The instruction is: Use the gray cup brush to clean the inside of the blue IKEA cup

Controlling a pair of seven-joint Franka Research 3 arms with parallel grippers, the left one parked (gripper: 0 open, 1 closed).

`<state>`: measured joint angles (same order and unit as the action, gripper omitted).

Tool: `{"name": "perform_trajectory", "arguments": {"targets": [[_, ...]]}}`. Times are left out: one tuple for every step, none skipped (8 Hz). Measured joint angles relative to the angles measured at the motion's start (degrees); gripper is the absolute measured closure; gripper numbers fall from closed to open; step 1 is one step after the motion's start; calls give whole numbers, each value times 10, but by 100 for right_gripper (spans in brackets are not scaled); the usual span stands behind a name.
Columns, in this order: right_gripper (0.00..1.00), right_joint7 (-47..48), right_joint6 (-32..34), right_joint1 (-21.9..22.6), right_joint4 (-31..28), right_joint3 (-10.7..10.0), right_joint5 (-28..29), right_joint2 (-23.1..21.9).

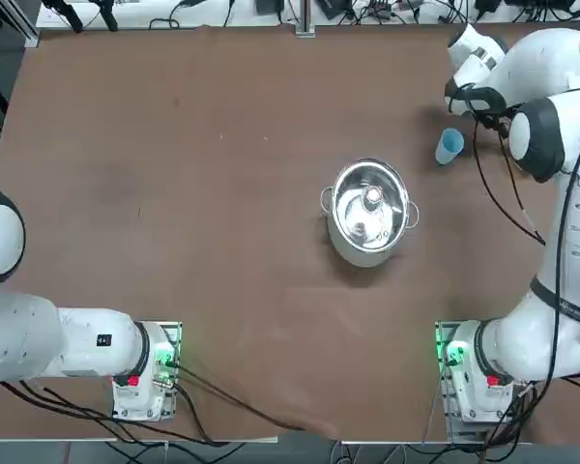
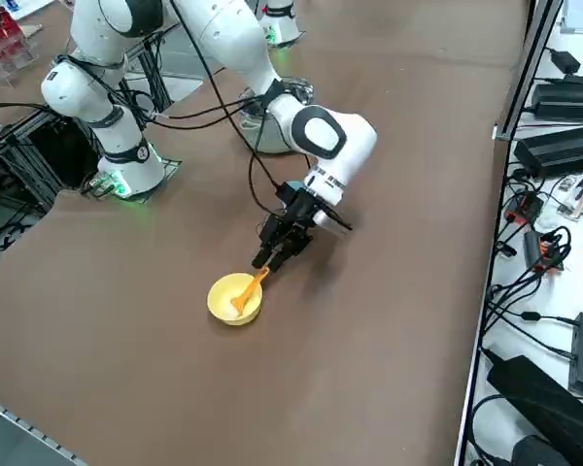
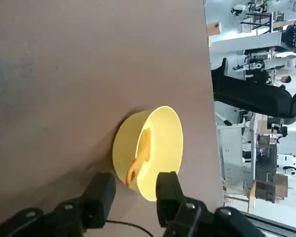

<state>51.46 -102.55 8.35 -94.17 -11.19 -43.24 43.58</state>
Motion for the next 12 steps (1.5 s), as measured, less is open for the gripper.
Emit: {"name": "perform_trajectory", "arguments": {"targets": [[50, 5, -1, -1, 0, 0, 0, 2], [52, 8, -3, -1, 0, 0, 0, 3], [53, 13, -5, -1, 0, 0, 0, 4], [54, 17, -6, -1, 0, 0, 0, 5], [54, 19, -7, -1, 0, 0, 0, 5], [55, 19, -8, -1, 0, 0, 0, 5], [56, 20, -9, -1, 0, 0, -2, 5], [56, 21, -11, -2, 0, 0, -4, 6], [56, 21, -14, -4, 0, 0, -7, 6], [56, 22, -16, -7, 0, 0, -8, 7], [57, 22, -18, -9, 0, 0, -9, 9], [58, 22, -19, -11, 0, 0, -9, 9]]}}
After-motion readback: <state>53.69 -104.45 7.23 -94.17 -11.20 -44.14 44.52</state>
